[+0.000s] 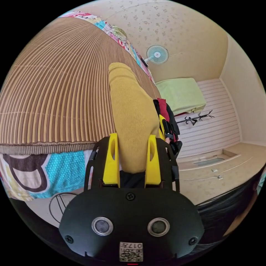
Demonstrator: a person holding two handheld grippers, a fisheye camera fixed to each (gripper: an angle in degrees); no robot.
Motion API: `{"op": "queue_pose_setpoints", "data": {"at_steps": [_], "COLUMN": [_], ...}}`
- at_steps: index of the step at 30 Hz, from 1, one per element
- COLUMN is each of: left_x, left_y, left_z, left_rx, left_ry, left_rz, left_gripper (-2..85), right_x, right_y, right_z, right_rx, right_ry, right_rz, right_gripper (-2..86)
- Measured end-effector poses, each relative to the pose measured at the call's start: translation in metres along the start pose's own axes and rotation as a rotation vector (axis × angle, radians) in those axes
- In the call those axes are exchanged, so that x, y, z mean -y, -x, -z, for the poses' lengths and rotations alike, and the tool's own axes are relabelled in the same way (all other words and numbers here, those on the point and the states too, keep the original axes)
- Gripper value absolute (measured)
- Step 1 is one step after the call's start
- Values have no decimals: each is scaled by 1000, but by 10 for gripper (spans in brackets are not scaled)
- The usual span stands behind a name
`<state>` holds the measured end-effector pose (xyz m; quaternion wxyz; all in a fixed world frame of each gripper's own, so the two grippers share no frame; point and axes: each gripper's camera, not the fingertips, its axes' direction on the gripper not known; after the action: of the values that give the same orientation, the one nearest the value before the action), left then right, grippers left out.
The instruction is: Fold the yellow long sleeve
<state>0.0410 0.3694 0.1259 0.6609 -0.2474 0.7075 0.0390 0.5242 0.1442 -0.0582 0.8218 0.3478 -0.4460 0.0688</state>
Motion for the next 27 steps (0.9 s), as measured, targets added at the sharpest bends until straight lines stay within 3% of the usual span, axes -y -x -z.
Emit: {"op": "queue_pose_setpoints", "data": {"at_steps": [4, 7, 9, 16, 20, 27], "left_x": [13, 25, 39, 138, 213, 289], "left_y": [11, 34, 29, -51, -108, -154], "left_z": [12, 17, 33, 157, 246, 421], "left_rx": [-181, -429, -479, -346, -178, -1], "left_ry": [1, -14, -49, -150, -161, -378], "left_rz": [69, 174, 147, -58, -155, -78], "left_gripper": [101, 92, 89, 86, 86, 86], "right_x": [6, -1, -5, 13, 21, 26], "right_y": [10, 24, 28, 2, 2, 1], "right_z": [18, 45, 56, 25, 23, 27], "right_rx": [1, 110, 158, 81, 62, 76], "right_ry": [0, -88, -123, 50, 80, 76], "right_rz": [10, 111, 145, 2, 10, 47], "right_gripper": [85, 41, 23, 6, 4, 3]}}
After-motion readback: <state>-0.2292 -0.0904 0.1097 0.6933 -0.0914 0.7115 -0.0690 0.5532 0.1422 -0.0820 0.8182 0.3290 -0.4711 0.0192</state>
